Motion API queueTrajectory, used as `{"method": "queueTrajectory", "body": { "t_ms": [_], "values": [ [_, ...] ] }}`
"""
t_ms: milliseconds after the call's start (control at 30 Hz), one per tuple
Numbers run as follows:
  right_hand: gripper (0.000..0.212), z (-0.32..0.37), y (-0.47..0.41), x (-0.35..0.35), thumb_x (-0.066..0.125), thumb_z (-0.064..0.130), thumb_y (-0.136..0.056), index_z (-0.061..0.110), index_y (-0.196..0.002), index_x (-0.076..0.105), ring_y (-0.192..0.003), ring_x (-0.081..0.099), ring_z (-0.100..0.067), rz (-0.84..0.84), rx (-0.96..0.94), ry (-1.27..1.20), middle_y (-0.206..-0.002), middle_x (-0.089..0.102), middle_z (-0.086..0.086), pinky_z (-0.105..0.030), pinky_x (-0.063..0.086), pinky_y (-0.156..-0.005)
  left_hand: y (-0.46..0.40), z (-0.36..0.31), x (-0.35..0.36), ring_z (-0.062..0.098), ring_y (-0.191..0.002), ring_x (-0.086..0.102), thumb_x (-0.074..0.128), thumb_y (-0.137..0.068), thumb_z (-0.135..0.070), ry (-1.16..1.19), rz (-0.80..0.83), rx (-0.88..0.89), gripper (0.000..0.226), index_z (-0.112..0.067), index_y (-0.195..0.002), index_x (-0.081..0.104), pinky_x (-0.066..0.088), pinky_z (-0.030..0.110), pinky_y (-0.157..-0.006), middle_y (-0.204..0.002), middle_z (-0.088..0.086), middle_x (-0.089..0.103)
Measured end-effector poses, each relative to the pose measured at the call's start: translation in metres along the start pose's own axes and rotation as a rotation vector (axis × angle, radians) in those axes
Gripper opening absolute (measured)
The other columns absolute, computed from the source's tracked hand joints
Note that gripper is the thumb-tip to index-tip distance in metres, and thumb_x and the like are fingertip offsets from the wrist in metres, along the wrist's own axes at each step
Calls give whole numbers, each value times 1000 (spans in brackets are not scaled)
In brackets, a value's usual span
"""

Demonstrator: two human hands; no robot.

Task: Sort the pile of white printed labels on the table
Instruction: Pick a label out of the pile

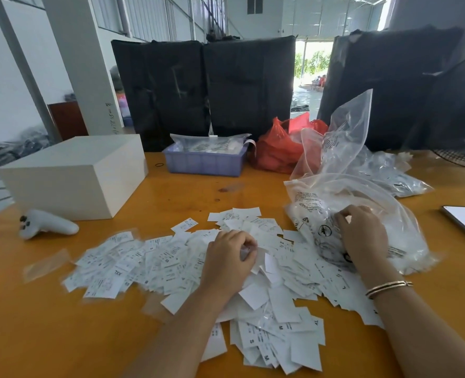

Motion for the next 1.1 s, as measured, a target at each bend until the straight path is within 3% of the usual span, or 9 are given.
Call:
{"method": "queueTrajectory", "body": {
  "t_ms": [167,233,300,367,500,633,733,900,1100],
  "values": [
    [21,6,5,-12,58,15,-92,5,-107,70,-111,55,-36,-200,-145,-135,-119,64,-17,-44,37,-98,0,1,0,8,-94,49,62,-90,-27,9,-13,-31,8,-23,-95,66,47,31,-84,-94,-13,62],
    [17,21,11,-25,62,9,-90,2,-103,71,-102,60,-33,-320,-309,-249,-110,67,-17,-43,43,-95,0,2,0,9,-96,51,62,-90,-28,2,-22,-38,10,-23,-97,67,45,31,-87,-96,-12,64],
    [14,42,21,-34,63,5,-87,1,-98,70,-83,63,-20,-329,-473,-388,-94,69,-9,-25,50,-83,0,3,0,11,-104,51,60,-91,-29,-10,-25,-53,16,-25,-105,67,40,29,-92,-105,-10,64],
    [12,61,33,-35,61,8,-87,11,-96,68,-69,62,-8,-155,-430,-623,-84,68,2,-12,51,-69,0,2,-2,13,-113,48,60,-92,-28,-2,-52,-72,24,-25,-115,65,33,25,-95,-116,-7,60],
    [16,87,64,-11,59,6,-88,20,-87,66,-66,64,-4,346,-118,-1041,-76,71,3,-14,51,-62,0,-7,-17,9,-110,53,48,-97,-31,209,-209,-72,24,-24,-108,68,41,34,-96,-110,-9,63],
    [18,91,76,3,63,8,-86,25,-87,65,-65,67,-6,417,-118,-997,-75,71,8,-18,52,-60,5,-9,-20,-15,-100,48,31,-90,-48,214,-97,5,26,-41,-98,54,42,21,-91,-101,-16,62],
    [22,90,79,7,66,9,-85,30,-86,63,-67,67,-4,392,-155,-931,-75,70,14,-19,53,-62,4,-5,-22,-4,-85,59,34,-76,-82,549,-67,-156,62,-31,-88,67,45,10,-76,-85,-15,67],
    [31,93,82,9,65,3,-85,33,-88,62,-75,68,-2,345,-238,-895,-77,70,11,-15,53,-67,1,0,-19,2,-72,58,67,-86,-31,541,-69,-260,16,-23,-72,66,44,10,-64,-70,-15,65],
    [31,91,81,15,58,18,-91,35,-118,56,-87,59,1,337,-239,-699,-110,60,15,-17,49,-76,-1,14,-22,2,-81,67,64,-89,-26,740,-205,-415,9,-18,-87,64,48,13,-64,-86,-7,74]
  ]
}}
Point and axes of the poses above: each hand's wrist, its own y-axis away from the middle knuckle, its own x-axis out of the palm, z = x × y, the point moved 3 cm from there along -y, towards the middle knuckle
